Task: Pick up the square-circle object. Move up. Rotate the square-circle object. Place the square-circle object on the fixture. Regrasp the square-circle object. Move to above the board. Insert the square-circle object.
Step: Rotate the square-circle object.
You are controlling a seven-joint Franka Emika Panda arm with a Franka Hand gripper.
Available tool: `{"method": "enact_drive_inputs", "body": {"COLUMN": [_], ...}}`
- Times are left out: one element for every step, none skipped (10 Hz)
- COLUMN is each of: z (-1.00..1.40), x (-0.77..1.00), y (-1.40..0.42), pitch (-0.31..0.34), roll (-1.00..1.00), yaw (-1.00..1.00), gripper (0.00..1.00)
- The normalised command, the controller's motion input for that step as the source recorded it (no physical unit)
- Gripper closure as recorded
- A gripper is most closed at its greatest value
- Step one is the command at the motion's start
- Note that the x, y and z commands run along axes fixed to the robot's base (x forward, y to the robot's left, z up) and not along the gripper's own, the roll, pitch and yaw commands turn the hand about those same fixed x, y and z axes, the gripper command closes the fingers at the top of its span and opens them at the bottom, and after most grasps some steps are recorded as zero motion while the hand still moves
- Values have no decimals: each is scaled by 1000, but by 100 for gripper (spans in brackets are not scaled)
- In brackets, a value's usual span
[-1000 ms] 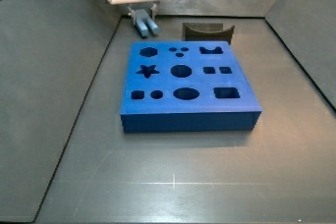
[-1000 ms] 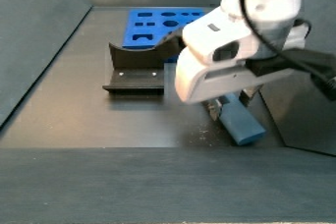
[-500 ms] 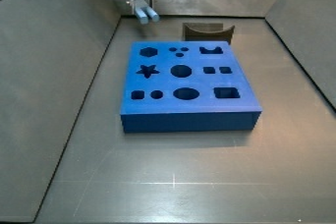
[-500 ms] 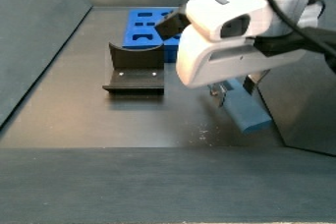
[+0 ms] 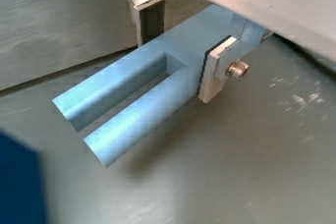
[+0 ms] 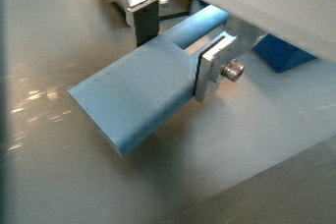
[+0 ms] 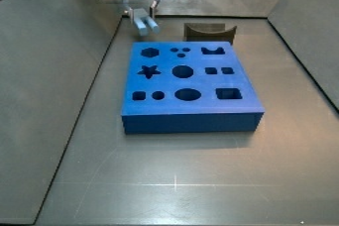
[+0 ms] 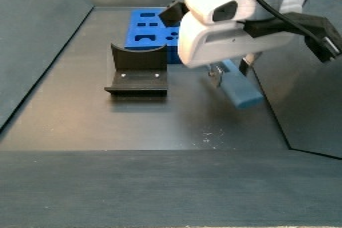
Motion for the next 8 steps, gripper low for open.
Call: {"method": "enact_drive_inputs", "body": {"z": [0,-1,-2,-2,-2,-2,-2,-1], "x": [0,11,22,23,23,22,21,20], "y": [0,42,39,35,31,28,27,26], "pitch": [0,1,1,1,1,1,1,1], "roll": [0,-1,-2,-3,-3,-3,-3,-3], "yaw": [-1000,-1000,-1000,-1000,-1000,-1000,-1000,-1000], "gripper": [100,100,100,100,100,100,100,100]}}
